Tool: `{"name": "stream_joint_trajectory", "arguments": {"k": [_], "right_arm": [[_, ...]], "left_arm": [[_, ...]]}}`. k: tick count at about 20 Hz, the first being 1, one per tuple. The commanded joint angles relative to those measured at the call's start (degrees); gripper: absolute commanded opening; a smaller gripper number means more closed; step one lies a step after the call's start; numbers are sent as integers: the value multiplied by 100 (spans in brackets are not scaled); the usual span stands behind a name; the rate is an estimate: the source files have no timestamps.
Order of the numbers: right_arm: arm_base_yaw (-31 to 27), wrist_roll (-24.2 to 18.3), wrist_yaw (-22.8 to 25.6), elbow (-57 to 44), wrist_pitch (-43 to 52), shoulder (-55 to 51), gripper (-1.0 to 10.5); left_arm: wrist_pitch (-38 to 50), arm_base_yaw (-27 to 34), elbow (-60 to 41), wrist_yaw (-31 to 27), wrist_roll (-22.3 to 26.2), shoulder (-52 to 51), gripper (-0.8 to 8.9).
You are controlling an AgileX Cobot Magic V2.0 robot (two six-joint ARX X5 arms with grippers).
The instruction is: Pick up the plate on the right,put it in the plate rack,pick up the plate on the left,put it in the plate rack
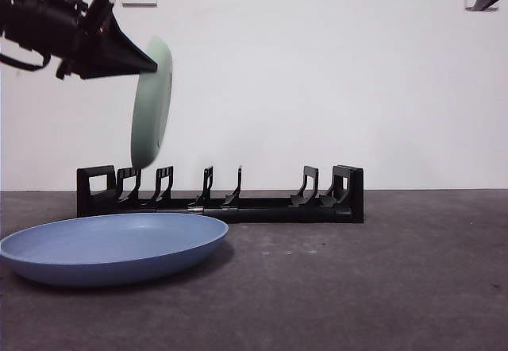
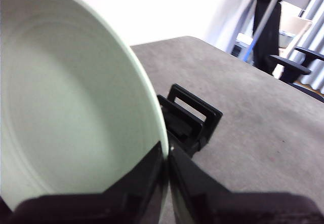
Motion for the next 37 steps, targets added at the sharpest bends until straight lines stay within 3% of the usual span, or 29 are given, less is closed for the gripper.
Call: {"name": "stream_joint_trajectory", "arguments": {"k": [1,14,22,29,32,35,37], "right_arm": [[85,22,-31,-66,164,9,347],[459,153,48,-66,302,9,346],[459,153,50,-66,393,9,346],[466,153,48,-66,437,9,346],[490,153,50,-66,422,9,346],[490,151,70,-66,424,9,346],[490,149,85,-66,424,11,346]], "left_arm": [[153,22,9,66,107,184,-9],[0,63,9,-293,590,575,-8],[-632,63,9,-658,1440,575,-9],[-697,48,11,-767,1482,573,1],[-697,48,11,-765,1432,570,31],[-699,48,11,-719,1414,566,147],[-719,46,11,-713,1373,546,167]]}}
